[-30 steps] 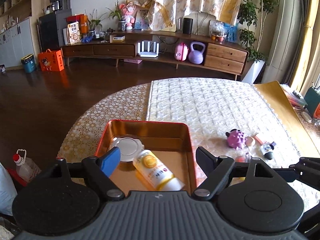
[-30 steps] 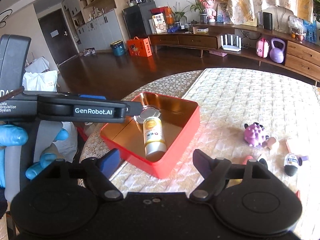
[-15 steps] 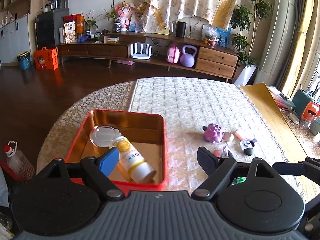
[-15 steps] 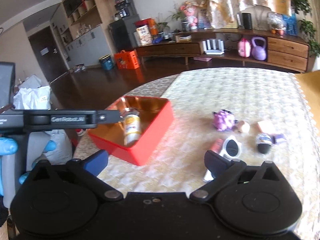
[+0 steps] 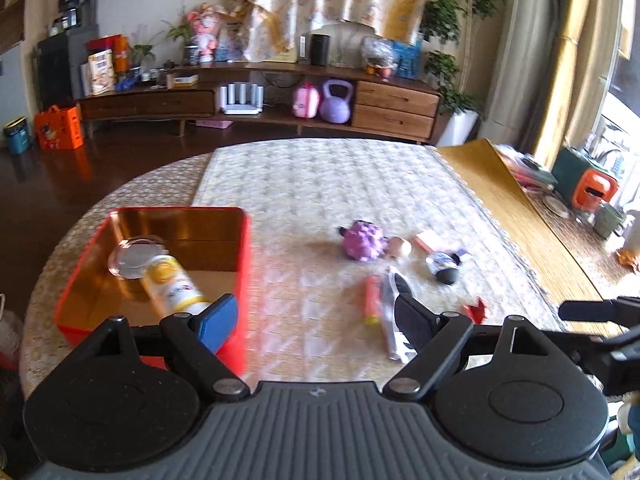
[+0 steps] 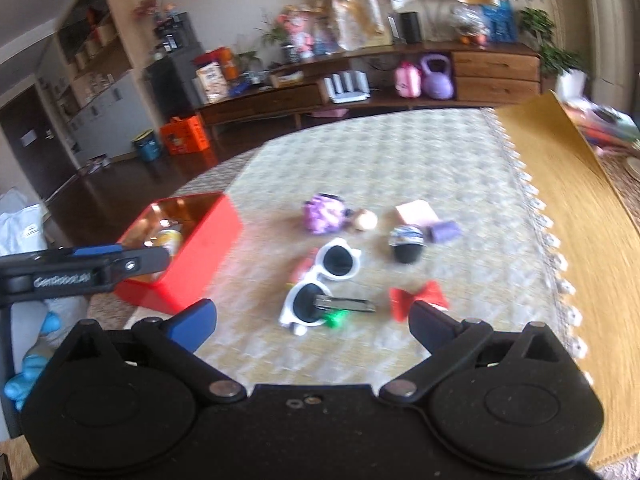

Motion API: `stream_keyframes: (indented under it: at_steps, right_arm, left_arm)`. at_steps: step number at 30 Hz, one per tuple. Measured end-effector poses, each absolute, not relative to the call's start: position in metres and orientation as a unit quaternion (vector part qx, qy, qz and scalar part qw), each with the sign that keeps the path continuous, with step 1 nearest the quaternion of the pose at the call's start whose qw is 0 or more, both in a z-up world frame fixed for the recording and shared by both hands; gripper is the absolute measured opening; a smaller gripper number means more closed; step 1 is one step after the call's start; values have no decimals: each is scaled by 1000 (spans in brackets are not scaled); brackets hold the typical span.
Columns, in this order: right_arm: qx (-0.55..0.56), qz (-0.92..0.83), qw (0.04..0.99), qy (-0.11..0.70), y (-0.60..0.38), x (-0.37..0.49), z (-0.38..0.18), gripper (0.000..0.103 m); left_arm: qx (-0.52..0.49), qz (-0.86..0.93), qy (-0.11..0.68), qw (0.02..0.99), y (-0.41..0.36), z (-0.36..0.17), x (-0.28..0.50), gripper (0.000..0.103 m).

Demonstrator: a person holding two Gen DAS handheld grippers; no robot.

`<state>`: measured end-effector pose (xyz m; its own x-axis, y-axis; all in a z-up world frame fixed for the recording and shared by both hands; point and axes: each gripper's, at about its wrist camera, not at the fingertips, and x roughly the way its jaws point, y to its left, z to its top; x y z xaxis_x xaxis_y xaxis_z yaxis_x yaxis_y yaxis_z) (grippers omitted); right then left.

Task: Organize rigid objects
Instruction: 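Move both tools back toward the sunglasses and red candy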

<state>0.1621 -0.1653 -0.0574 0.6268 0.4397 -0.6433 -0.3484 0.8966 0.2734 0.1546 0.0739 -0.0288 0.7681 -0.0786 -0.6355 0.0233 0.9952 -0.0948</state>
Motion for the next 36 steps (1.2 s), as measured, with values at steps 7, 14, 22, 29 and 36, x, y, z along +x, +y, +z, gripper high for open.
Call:
stream_keyframes:
  at_steps: [7, 14, 22, 29, 36]
  right_arm:
    - [48, 193, 908, 370, -187, 172, -64, 102]
    - [42, 178, 904, 387, -202, 189, -80, 100]
    - [37, 178, 896, 406, -204, 204, -96, 96]
    - [31, 186, 887, 423, -199, 218, -110, 90]
    - [28, 188, 880, 435, -197, 231, -122, 82]
  left_arm:
    - [-21, -49, 354, 934, 37, -49, 161, 85]
    - [-11, -62, 372, 926, 10, -73, 168, 85]
    - [22, -55, 392, 918, -7, -103, 182, 85]
    - [29, -51, 401, 914, -8, -122, 196, 85]
    - [30, -42, 415, 908, -5, -138, 207, 85]
